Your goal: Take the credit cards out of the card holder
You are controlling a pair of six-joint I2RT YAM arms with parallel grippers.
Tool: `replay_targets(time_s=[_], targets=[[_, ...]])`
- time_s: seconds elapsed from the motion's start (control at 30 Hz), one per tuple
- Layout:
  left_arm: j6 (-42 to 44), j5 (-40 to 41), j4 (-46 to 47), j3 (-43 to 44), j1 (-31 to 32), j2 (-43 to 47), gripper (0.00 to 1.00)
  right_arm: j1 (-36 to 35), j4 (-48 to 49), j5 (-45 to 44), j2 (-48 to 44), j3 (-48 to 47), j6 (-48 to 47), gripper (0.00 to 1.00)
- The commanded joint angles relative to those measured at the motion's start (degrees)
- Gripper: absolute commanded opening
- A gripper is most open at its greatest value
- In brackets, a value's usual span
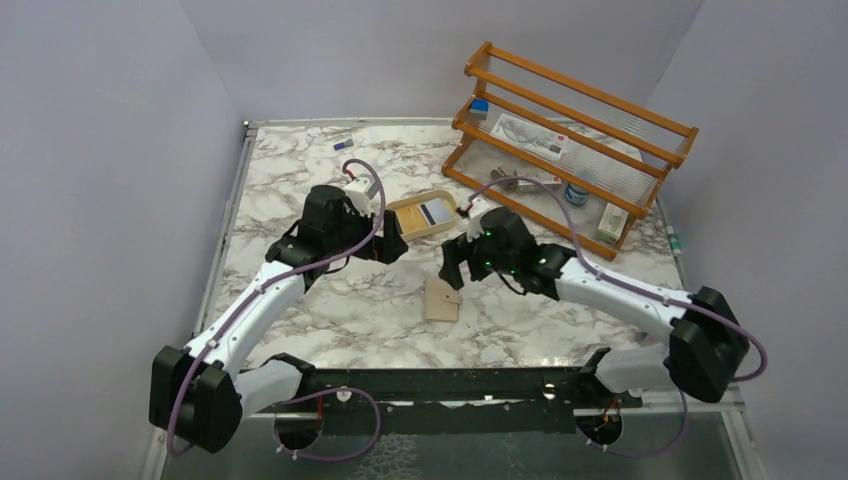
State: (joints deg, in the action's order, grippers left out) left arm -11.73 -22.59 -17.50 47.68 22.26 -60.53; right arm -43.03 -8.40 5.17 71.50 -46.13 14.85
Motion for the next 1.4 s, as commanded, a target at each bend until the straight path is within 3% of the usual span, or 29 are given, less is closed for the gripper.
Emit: replay_targets(time_s=[0.0, 0.17, 0.43, 0.93, 1.37], targets=[[-9.0, 7.7, 0.8, -2.1, 0.2, -4.1, 0.99, -7.5, -7.0, -9.6, 8.7, -5.5, -7.5, 0.88], [-15.4, 13.8, 2.1, -5.6, 0.2, -2.1, 0.99, -9.9, -5.3, -9.7, 11.2, -4.3, -6.9, 0.79], [-16.3, 14.8, 2.2, -7.8, 0.2, -1.5, 0.99, -10.1, -5.9, -9.2, 12.3, -3.5, -8.6, 0.65], [-19.9, 14.7, 3.4, -11.5, 0.2, -1.5, 0.99, -11.5, -3.1, -6.6, 16.4, -1.3, -8.7, 0.60], [-21.3, 12.9, 5.7, -13.6, 0.2, -2.6, 0.99, -13.6, -0.9, -12.0, 21.0, -2.4, -6.5, 0.50]])
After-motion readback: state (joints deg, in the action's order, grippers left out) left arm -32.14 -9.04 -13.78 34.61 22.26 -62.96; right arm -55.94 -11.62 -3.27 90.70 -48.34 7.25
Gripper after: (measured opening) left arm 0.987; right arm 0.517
